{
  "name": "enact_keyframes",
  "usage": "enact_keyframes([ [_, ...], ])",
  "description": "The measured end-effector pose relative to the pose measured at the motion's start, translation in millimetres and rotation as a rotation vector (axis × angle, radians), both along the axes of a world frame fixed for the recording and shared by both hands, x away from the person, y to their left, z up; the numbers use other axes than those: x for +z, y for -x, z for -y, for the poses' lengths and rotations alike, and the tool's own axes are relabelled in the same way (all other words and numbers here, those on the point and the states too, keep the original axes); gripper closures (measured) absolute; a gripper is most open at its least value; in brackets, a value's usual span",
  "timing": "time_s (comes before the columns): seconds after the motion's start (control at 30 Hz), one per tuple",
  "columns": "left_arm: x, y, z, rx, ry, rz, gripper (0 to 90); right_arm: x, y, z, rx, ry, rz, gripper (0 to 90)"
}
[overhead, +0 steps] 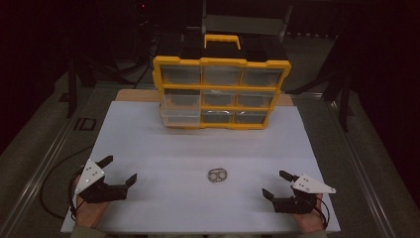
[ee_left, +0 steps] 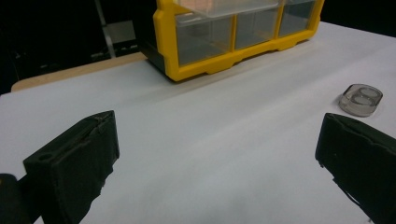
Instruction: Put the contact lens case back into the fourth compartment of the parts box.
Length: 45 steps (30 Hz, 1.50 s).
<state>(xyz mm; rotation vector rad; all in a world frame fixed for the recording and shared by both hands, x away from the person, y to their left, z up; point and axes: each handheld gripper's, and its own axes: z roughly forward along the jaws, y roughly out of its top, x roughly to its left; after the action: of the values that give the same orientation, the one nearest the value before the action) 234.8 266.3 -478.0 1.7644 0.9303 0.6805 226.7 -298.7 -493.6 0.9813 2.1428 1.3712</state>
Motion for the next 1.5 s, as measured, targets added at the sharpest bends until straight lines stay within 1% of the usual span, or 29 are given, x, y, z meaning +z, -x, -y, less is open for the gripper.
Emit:
enact_keyframes([
  [0.13, 1.1, 0.0, 1.0, -0.004, 0.011, 0.013, 0.3, 4.2, -1.2, -0.9, 0.009, -0.002, -0.005, 8.4],
  [0.27, 1.3, -0.2, 4.1, -0.004, 0.001, 0.022, 0.3, 11.7, -2.0, -3.8, 0.021, -0.002, -0.001, 8.4],
  [0.37, 1.2, -0.2, 5.1, -0.006, -0.002, 0.023, 0.3, 16.4, -2.4, -6.2, 0.032, -0.001, -0.011, 8.4],
  [0.47, 0.3, -0.4, 6.0, -0.009, 0.0, 0.024, 0.3, 20.3, -2.4, -7.5, 0.043, 0.02, -0.023, 8.3],
  [0.5, 0.2, -0.5, 6.1, -0.009, 0.0, 0.025, 0.3, 21.6, -3.0, -7.9, 0.053, 0.021, -0.028, 8.3],
  [0.53, 0.4, -0.6, 6.2, -0.009, -0.002, 0.025, 0.2, 22.7, -3.1, -8.2, 0.053, 0.023, -0.031, 8.1],
  [0.7, 0.5, 0.0, 7.5, -0.01, -0.004, 0.029, 0.1, 29.6, -6.7, -9.3, 0.052, 0.035, -0.032, 7.5],
  [0.8, 0.2, 0.1, 7.6, -0.013, 0.0, 0.029, 0.1, 35.1, -9.0, -10.5, 0.058, 0.056, -0.035, 7.3],
  [0.83, 0.0, -0.1, 7.6, -0.014, -0.001, 0.029, 0.1, 36.2, -9.6, -11.0, 0.06, 0.053, -0.037, 7.3],
  [0.9, -0.4, 0.0, 8.2, -0.014, -0.004, 0.029, 0.1, 38.7, -12.0, -11.7, 0.061, 0.062, -0.039, 7.3],
  [0.97, -0.4, 0.1, 8.7, -0.017, -0.006, 0.03, 0.1, 39.6, -14.2, -11.9, 0.064, 0.067, -0.043, 7.3],
  [1.03, -0.4, 0.2, 9.0, -0.018, -0.007, 0.03, 0.1, 39.8, -16.4, -12.7, 0.067, 0.075, -0.058, 7.3],
  [1.2, -1.2, 0.1, 9.6, -0.02, -0.01, 0.029, 0.1, 40.0, -19.8, -15.4, 0.077, 0.098, -0.077, 7.3],
  [1.5, -1.6, 0.5, 10.1, -0.019, -0.011, 0.033, 0.1, 41.6, -28.1, -25.6, 0.108, 0.136, -0.105, 7.3],
])
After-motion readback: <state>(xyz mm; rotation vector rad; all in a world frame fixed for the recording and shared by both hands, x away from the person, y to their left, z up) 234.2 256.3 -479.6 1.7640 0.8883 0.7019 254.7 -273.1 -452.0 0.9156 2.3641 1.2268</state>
